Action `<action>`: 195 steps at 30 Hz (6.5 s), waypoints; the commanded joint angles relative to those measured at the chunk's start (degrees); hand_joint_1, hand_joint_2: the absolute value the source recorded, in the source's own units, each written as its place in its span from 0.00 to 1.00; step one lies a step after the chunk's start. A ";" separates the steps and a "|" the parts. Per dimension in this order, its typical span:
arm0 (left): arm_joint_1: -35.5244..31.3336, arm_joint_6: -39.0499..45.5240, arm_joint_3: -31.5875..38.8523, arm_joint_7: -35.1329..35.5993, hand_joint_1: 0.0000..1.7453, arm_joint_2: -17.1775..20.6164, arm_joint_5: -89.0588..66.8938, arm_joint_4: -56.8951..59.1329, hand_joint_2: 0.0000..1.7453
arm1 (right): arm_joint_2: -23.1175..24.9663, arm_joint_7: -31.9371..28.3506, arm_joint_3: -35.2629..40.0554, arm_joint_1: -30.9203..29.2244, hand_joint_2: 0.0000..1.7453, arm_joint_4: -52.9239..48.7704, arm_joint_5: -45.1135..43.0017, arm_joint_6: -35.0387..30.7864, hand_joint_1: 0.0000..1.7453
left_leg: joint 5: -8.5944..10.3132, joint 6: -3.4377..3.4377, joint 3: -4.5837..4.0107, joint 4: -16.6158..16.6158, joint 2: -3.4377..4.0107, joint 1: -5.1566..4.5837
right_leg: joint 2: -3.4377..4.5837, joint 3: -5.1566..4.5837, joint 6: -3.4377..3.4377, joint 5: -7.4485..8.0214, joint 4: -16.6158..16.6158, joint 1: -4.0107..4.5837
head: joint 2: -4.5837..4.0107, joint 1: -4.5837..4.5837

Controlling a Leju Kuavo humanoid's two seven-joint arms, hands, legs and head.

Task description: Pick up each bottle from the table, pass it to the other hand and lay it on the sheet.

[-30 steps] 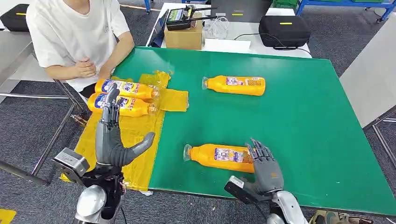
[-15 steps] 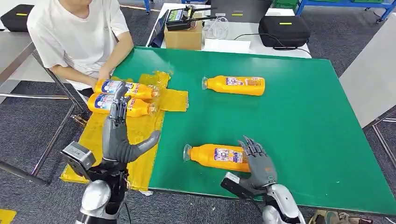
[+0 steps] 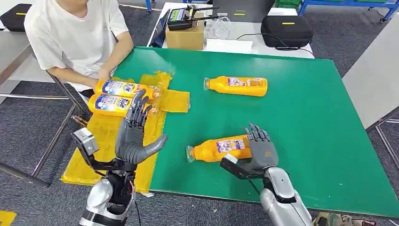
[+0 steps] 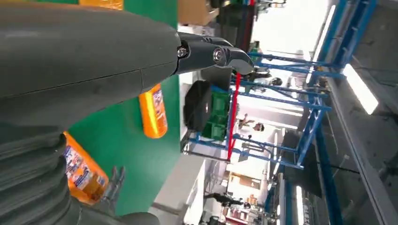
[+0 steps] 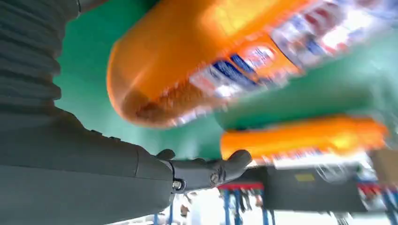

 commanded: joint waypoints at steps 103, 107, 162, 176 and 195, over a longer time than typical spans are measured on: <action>-1.93 8.78 -13.91 5.29 0.00 -0.92 -9.83 14.18 1.00 | 11.76 -22.37 5.84 3.60 1.00 -6.72 -53.27 21.95 1.00 | -0.02 0.12 0.14 -0.13 0.05 0.02 | 0.10 0.07 -0.25 0.01 -0.10 0.07 | 0.00 0.00; -1.91 8.79 -12.46 3.79 0.26 -1.23 -7.37 13.09 1.00 | 11.28 -22.34 6.83 3.36 1.00 -5.74 -52.68 22.20 1.00 | -0.02 0.15 0.14 -0.12 0.07 0.03 | 0.12 0.08 -0.27 0.02 -0.13 0.09 | 0.00 0.00; -10.31 22.11 6.43 7.03 1.00 14.13 -78.37 45.30 1.00 | 7.06 -36.03 -10.17 18.60 0.00 -16.38 -46.02 10.26 0.00 | 0.05 0.10 0.29 -0.29 0.05 0.00 | 0.07 0.17 -0.27 0.02 -0.19 0.06 | 0.00 0.00; -10.59 6.16 7.47 7.49 0.00 13.50 -70.65 52.10 1.00 | 7.75 -36.33 -11.08 16.34 0.00 -12.17 -48.06 11.08 0.00 | 0.04 0.11 0.78 -0.30 0.15 -0.10 | 0.16 0.79 -0.25 0.09 -0.15 -0.09 | 0.00 -0.04; -4.47 -5.78 11.58 -2.17 0.00 10.30 -42.46 37.14 1.00 | 7.55 -37.96 -10.69 15.41 0.00 -9.98 -49.25 10.60 0.00 | 0.07 0.21 1.02 -0.24 0.09 -0.10 | 0.13 1.12 -0.19 0.02 -0.14 -0.07 | 0.00 -0.04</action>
